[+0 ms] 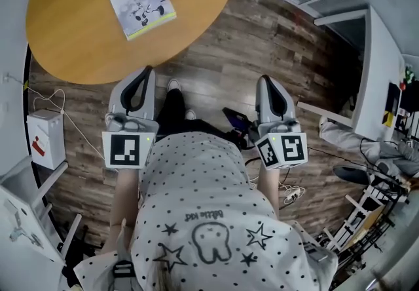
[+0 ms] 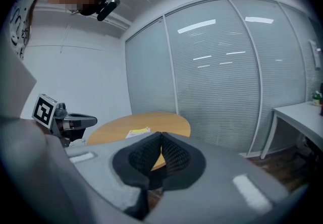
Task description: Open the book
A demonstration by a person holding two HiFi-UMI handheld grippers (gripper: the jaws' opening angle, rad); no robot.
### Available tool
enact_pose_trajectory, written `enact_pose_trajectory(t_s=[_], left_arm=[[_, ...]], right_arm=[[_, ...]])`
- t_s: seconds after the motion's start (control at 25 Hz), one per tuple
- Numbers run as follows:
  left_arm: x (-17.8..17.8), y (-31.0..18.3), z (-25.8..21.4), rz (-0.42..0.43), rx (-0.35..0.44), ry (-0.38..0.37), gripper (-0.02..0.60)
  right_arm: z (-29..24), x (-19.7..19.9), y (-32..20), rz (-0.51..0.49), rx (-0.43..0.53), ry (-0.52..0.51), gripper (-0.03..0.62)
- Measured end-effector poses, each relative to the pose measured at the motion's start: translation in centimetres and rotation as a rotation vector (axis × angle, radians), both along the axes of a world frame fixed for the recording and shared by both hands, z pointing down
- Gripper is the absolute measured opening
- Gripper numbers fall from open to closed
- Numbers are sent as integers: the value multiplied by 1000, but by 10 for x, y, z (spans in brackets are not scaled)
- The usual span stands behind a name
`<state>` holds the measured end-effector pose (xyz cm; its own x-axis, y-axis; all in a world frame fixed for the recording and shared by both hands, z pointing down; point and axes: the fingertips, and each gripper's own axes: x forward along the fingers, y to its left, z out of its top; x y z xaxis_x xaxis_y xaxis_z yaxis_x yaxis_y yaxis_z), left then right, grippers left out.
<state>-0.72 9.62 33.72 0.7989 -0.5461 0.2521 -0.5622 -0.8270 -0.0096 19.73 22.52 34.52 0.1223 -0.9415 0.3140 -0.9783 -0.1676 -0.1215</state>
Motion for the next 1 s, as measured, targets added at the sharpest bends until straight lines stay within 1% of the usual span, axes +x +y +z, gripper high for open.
enact_pose_trajectory(t_s=[0.12,0.32,0.4,0.56,0.76,1.0], left_arm=[[-4,-26,4,-18,-3,-22,11],[-11,-56,7,-8,26,-46,11],[-16,-65,9,-12,20,-37,11],[-29,-77,10,-46,-5,2,11],[-50,-82,17,-106,-22,5,12],[-72,-86,11,-174,-8,22,12]], right_arm=[[0,0,-22,5,-6,7,5],[-1,-6,-53,4,6,18,5],[-1,-10,-65,-6,6,21,5],[-5,-23,-82,-42,17,25,5],[-4,-31,-93,-70,13,27,5],[-3,-41,-106,-117,9,22,5]])
